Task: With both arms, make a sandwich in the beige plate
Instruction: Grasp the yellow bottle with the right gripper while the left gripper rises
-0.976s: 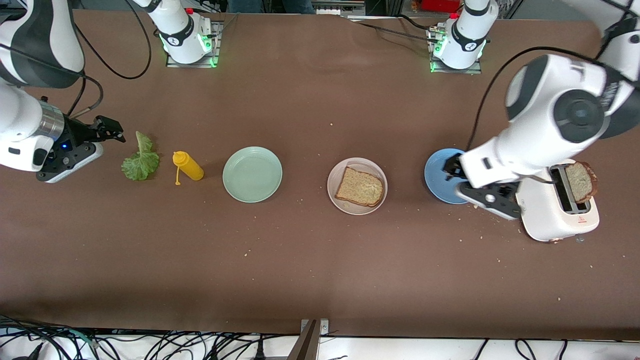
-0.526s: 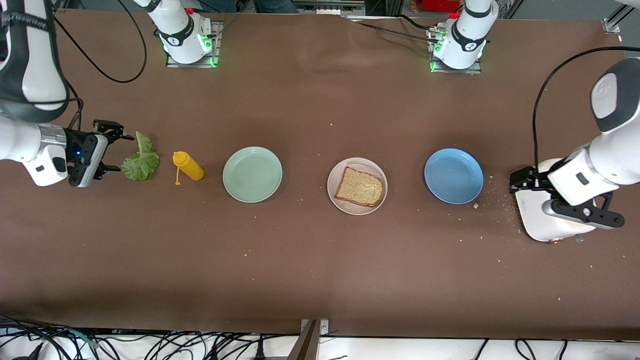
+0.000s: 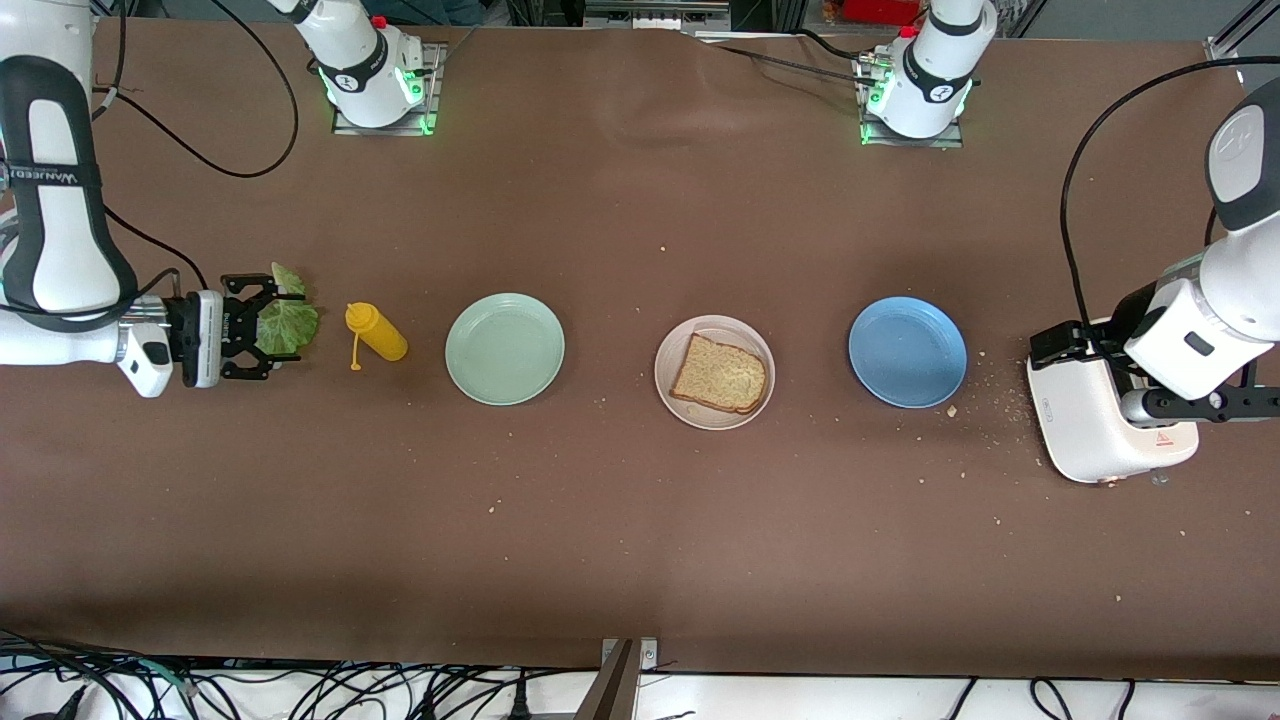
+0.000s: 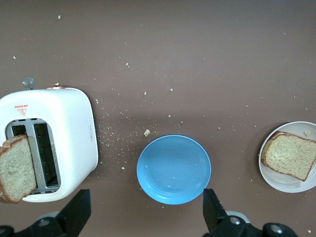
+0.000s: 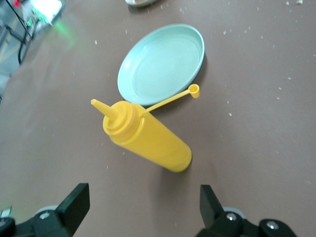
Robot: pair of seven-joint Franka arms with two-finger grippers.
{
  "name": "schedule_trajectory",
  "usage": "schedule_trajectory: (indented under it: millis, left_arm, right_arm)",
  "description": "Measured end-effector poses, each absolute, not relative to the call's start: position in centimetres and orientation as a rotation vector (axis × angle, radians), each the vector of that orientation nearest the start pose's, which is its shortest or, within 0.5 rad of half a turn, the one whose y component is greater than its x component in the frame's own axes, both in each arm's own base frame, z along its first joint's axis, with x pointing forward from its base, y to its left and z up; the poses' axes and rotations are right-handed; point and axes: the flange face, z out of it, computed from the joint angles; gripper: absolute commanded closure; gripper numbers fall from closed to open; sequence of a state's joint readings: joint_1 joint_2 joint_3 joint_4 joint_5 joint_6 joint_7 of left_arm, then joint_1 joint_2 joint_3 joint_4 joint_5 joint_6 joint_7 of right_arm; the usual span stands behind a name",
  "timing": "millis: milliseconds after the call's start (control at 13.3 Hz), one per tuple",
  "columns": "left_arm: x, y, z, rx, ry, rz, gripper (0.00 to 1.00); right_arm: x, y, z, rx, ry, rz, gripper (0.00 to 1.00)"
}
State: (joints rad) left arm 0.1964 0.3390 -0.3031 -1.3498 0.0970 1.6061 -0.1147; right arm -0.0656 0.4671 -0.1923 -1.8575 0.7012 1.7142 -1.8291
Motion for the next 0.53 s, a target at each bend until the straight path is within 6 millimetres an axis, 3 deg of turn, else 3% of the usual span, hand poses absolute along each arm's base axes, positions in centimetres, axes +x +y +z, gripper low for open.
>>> schedule_trajectory:
  millis: [300,526]
  left_arm:
    - [64.7,-2.6,53.3,-3.132,-0.005,0.143,0.00]
    - [64.7,-2.9,53.3,-3.133,0.003,0.143,0.00]
  right_arm:
    - [54.8,-8.3,21.7,-1.784,-1.376,-0.422,0.01]
    - [53.5,-9.5,19.7,-1.745,-1.357,-0.521,0.01]
